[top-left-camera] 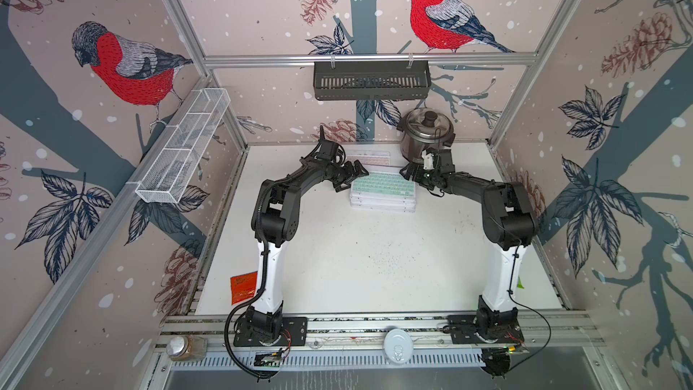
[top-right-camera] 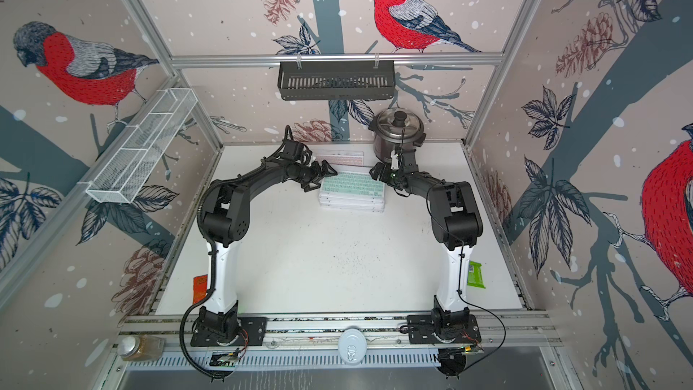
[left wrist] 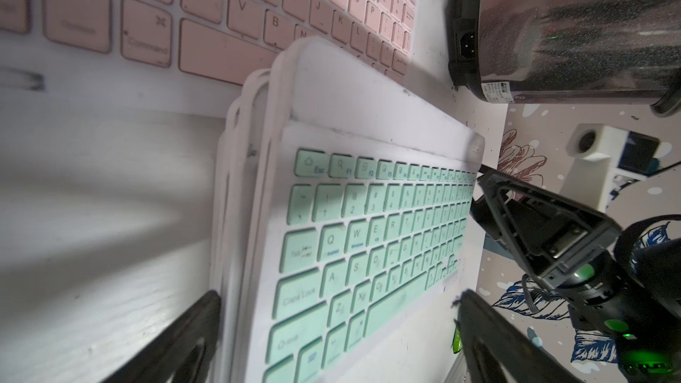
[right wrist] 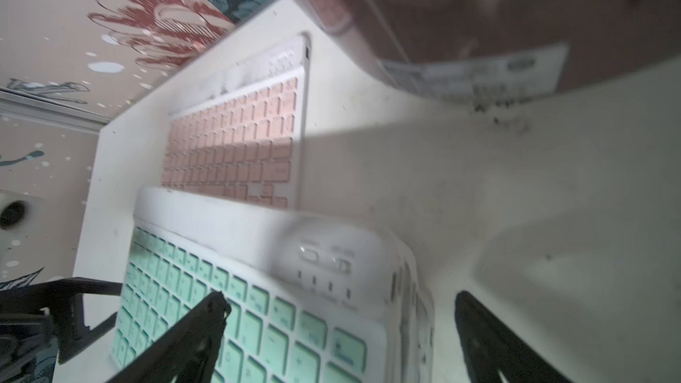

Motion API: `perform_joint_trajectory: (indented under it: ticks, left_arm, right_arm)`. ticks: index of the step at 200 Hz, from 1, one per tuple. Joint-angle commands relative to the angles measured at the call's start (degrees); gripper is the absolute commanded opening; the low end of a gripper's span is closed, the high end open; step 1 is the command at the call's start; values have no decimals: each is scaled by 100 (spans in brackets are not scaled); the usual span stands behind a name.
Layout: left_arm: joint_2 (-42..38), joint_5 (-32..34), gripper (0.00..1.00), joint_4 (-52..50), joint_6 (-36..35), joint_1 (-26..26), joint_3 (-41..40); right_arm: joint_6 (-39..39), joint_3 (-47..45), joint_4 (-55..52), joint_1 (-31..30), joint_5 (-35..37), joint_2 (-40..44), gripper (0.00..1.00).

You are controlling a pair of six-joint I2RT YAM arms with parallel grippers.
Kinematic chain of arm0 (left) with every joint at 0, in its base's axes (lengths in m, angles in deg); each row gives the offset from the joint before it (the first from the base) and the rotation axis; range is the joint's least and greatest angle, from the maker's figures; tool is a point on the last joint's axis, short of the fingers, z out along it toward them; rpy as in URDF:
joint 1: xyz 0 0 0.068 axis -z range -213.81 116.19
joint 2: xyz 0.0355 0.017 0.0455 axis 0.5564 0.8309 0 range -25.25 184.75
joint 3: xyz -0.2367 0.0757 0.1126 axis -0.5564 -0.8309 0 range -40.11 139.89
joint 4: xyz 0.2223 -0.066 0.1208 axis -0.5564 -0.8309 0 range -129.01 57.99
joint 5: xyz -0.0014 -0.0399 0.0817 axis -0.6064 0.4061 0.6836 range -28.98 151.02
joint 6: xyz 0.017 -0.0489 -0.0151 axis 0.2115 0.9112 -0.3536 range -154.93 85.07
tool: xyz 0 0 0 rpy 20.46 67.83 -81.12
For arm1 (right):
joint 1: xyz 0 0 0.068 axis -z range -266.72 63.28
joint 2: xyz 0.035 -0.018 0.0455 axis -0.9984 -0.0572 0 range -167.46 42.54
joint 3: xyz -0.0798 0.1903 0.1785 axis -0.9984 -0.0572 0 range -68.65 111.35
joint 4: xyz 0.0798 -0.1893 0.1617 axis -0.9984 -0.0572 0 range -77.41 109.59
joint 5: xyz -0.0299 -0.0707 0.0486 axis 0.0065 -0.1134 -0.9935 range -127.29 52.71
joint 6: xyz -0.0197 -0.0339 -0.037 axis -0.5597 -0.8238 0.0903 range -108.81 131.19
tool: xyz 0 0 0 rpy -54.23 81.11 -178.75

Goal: Stack the numeric keypads
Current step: Place the numeric keypad at the numeric keypad, then move the numeric keypad to the center of the board.

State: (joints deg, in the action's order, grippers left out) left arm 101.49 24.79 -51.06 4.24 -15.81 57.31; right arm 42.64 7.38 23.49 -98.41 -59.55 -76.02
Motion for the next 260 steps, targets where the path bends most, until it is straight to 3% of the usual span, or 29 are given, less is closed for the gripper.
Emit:
perform_joint_trajectory:
  ticks: [1, 82, 193, 260]
  left_arm:
    - [-135, -70, 99, 0, -3, 17, -65]
    - [222, 501, 99, -872, -482, -9, 386]
    - [387, 228, 99, -543, -280, 373, 174]
    - [483, 119, 99, -350, -20, 836, 245]
  right_arm:
    - [-52, -72, -87, -42, 186, 61, 98]
    - [303, -886, 297, -223, -32, 517, 99]
    - [1200, -1877, 1427, -179, -909, 781, 99]
    - [1081, -2310, 1357, 124, -964, 1249, 99]
